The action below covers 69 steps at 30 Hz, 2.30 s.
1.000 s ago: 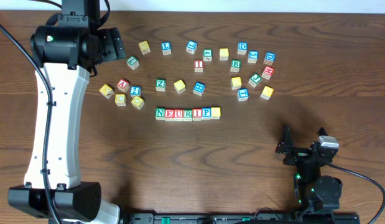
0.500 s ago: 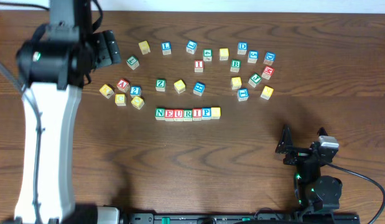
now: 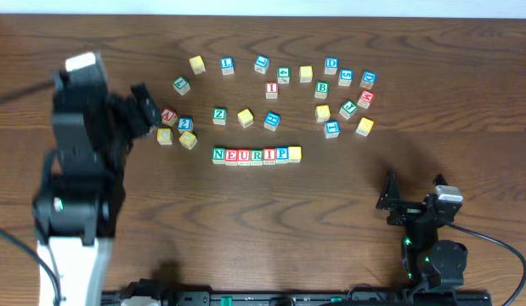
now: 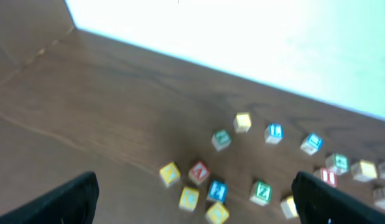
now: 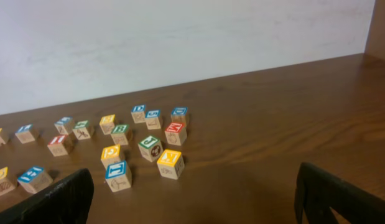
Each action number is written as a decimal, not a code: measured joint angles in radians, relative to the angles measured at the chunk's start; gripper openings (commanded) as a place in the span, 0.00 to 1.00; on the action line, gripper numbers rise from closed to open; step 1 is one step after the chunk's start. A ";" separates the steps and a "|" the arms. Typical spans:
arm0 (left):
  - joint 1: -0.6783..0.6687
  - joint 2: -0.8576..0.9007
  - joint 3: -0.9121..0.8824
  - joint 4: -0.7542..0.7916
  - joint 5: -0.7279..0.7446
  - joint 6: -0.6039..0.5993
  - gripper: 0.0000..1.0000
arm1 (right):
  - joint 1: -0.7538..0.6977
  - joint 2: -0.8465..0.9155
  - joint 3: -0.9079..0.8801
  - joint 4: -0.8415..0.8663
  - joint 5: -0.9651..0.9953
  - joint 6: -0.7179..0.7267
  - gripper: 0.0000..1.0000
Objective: Spell out NEURIPS
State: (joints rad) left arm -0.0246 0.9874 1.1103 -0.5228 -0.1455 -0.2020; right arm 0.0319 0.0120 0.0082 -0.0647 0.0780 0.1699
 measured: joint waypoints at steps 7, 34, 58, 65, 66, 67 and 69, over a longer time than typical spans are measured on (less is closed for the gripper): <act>0.021 -0.279 -0.368 0.264 0.041 0.002 0.98 | 0.000 0.000 0.000 0.000 0.000 0.000 0.99; 0.070 -0.955 -1.084 0.497 0.051 0.152 0.98 | 0.000 0.000 0.000 0.000 0.000 0.000 0.99; 0.076 -0.977 -1.084 0.493 0.061 0.154 0.98 | 0.000 0.000 0.000 -0.001 0.000 0.000 0.99; 0.076 -0.977 -1.084 0.493 0.061 0.154 0.98 | 0.000 0.000 0.000 -0.001 0.000 0.000 0.99; 0.076 -0.977 -1.084 0.493 0.061 0.154 0.98 | 0.000 0.000 0.000 -0.001 0.000 0.000 0.99; 0.076 -0.977 -1.084 0.493 0.061 0.154 0.98 | 0.000 0.000 0.000 -0.001 0.000 0.000 0.99; 0.076 -0.977 -1.084 0.493 0.061 0.154 0.98 | 0.000 0.000 0.000 -0.001 0.000 0.000 0.99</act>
State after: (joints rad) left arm 0.0509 0.0109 0.0265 -0.0299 -0.0845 -0.0475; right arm 0.0319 0.0120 0.0082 -0.0654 0.0776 0.1696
